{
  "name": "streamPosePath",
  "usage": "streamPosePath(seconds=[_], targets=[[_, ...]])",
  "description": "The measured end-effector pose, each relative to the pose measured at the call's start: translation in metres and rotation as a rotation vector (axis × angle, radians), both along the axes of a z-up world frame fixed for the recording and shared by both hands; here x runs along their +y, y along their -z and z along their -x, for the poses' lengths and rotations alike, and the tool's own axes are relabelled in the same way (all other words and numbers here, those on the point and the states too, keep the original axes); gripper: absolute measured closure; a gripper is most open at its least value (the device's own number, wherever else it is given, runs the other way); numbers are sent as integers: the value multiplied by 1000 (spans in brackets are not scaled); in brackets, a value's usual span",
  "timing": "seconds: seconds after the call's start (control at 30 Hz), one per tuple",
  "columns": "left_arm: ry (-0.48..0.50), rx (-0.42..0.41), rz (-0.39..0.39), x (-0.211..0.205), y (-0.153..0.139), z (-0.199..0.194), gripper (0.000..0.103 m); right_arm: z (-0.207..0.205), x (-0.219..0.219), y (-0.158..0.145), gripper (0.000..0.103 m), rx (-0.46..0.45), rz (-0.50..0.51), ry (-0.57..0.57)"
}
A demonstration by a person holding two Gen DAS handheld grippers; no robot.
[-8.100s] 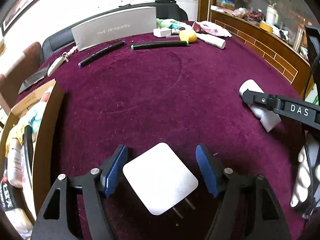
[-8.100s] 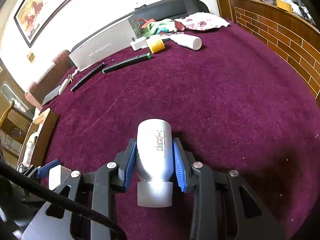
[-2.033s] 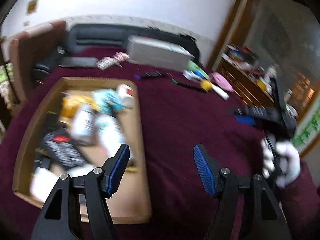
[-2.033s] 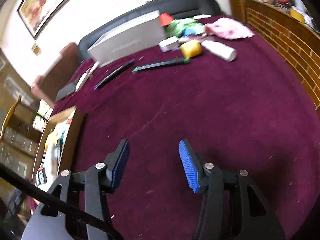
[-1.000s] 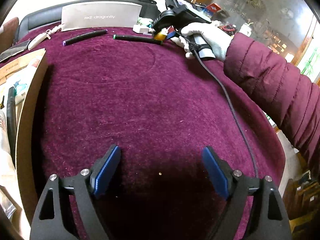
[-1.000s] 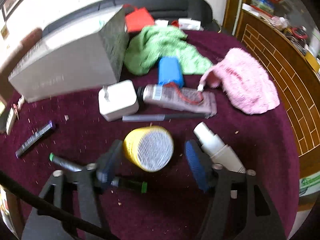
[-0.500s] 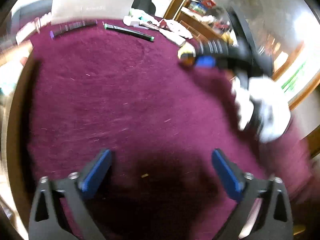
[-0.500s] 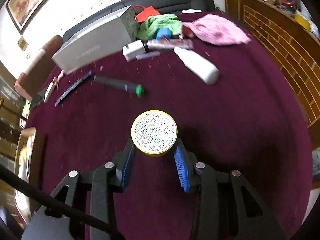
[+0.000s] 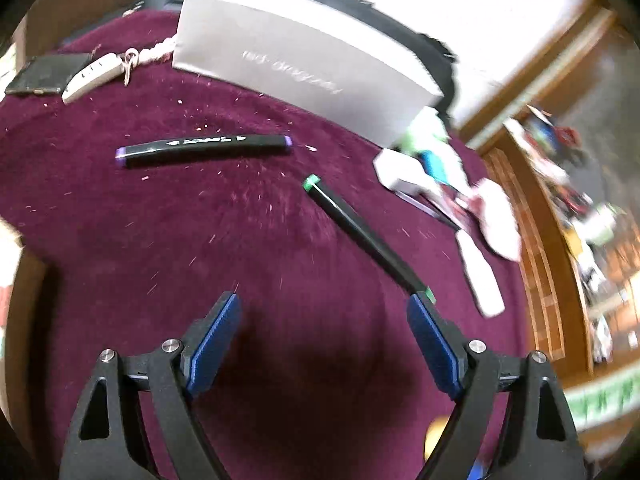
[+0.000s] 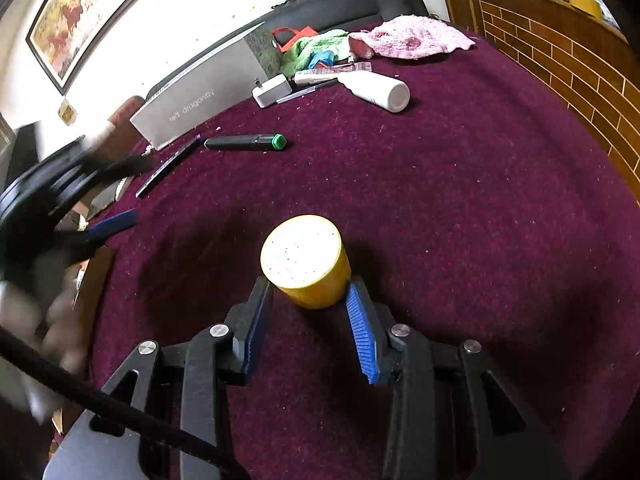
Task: Organize objects
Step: 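Grasp the yellow-lidded round tin with right gripper while left gripper grasps a black marker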
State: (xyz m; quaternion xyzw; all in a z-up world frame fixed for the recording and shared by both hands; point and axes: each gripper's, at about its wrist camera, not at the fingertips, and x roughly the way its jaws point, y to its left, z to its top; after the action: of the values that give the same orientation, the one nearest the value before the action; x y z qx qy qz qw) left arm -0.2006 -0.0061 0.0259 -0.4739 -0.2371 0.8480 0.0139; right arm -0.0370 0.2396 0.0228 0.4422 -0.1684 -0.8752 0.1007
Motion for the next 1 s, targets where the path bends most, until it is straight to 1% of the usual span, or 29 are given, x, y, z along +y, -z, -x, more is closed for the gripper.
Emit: streamPosePath(seconds=[0.07, 0.1, 0.13, 0.17, 0.2, 0.27, 0.3, 0.33, 0.37, 0.4, 0.43, 0.47, 0.5, 0.53, 0.57, 0.6, 0.63, 0.67, 0.7, 0.73, 0.83, 0.9, 1.0], targets=[[-44, -25, 34, 9, 11, 20, 22, 0, -2, 0, 67, 5, -4, 3], [-58, -39, 38, 14, 16, 27, 18, 0, -2, 1, 67, 6, -1, 6], [-73, -34, 70, 19, 14, 27, 15, 1, -1, 1, 67, 3, 5, 8], [-79, -24, 98, 25, 12, 31, 15, 2, -1, 1, 66, -1, 13, 9], [-71, -17, 103, 32, 11, 34, 15, 2, 1, 1, 67, -4, 23, 10], [-79, -25, 168, 44, 13, 44, 14, 4, 5, 3, 66, -12, 57, 20], [-68, -45, 227, 54, 16, 50, 13, 4, 6, 3, 66, -15, 72, 22], [-49, -49, 306, 64, 19, 53, 12, 5, 8, 4, 66, -19, 88, 25], [-5, -52, 390, 77, 23, 57, 11, 5, 10, 5, 66, -23, 107, 29], [41, -35, 480, 90, 26, 57, 10, 5, 12, 6, 66, -25, 120, 31], [62, 6, 529, 95, 25, 53, 10, 5, 13, 6, 66, -26, 130, 32], [99, 28, 565, 98, 25, 50, 11, 5, 14, 7, 66, -28, 139, 34], [146, 41, 571, 98, 24, 46, 17, 5, 15, 7, 66, -29, 146, 35], [204, 51, 544, 95, 23, 41, 32, 5, 16, 7, 66, -31, 152, 36], [248, 52, 515, 92, 22, 38, 41, 5, 16, 7, 66, -33, 157, 37], [300, 48, 481, 88, 20, 32, 58, 5, 16, 7, 66, -34, 158, 38], [351, 42, 464, 84, 19, 25, 68, 5, 16, 7, 66, -34, 159, 39], [379, 39, 470, 83, 17, 18, 72, 6, 17, 7, 66, -34, 160, 39], [411, 32, 481, 80, 16, 10, 80, 6, 17, 7, 66, -34, 161, 40], [437, 16, 482, 78, 16, 4, 84, 5, 17, 7, 65, -33, 161, 40], [480, -8, 451, 67, 15, -14, 84, 5, 16, 7, 65, -30, 160, 41], [479, -5, 446, 61, 13, -22, 83, 5, 16, 7, 64, -28, 165, 42], [457, 9, 468, 61, 13, -16, 82, 5, 16, 7, 62, -26, 172, 41]])
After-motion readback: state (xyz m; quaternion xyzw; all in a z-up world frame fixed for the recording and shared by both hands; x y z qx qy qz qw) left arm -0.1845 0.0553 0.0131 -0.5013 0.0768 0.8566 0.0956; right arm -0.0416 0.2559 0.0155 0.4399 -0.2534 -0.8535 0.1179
